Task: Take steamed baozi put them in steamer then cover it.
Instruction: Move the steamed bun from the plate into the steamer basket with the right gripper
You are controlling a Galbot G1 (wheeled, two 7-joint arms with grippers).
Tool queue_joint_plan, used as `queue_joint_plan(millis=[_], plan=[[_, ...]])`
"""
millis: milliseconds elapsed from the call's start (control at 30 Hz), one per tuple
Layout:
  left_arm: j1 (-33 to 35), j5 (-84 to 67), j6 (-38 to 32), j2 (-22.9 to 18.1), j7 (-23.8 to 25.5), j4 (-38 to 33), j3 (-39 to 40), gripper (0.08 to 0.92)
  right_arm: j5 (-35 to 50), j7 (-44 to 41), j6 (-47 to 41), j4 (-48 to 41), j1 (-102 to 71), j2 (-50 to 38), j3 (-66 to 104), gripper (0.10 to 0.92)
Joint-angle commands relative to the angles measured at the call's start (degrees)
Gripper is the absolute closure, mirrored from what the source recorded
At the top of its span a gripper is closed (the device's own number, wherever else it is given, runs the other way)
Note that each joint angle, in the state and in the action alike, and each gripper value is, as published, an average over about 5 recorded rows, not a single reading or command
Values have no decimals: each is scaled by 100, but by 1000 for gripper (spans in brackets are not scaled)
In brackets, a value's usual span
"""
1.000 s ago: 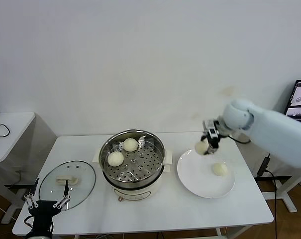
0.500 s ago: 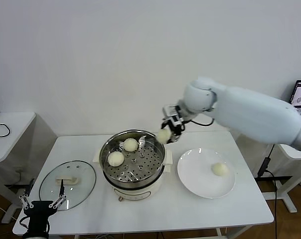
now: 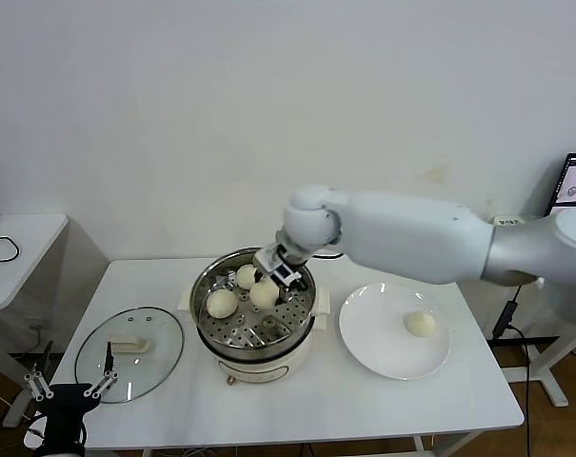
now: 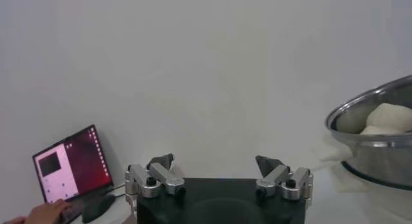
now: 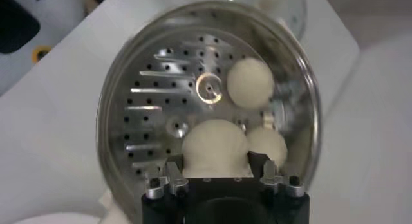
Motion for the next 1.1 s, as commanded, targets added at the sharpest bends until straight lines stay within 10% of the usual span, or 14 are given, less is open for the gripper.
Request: queue_joint_plan(millis=[33,833,1100], plan=[[34,-11,-16,-9,-12,-20,-75,177,-809,20,964,-190,-215,668,-258,390],[13,-9,-24,-18,-37,29,-35,177,-739,-233,1243,50,-207,721,-369,375],[3,-7,-20,11,-30,15,-42,177,-530,-268,1189,210,131,354,-271,217]])
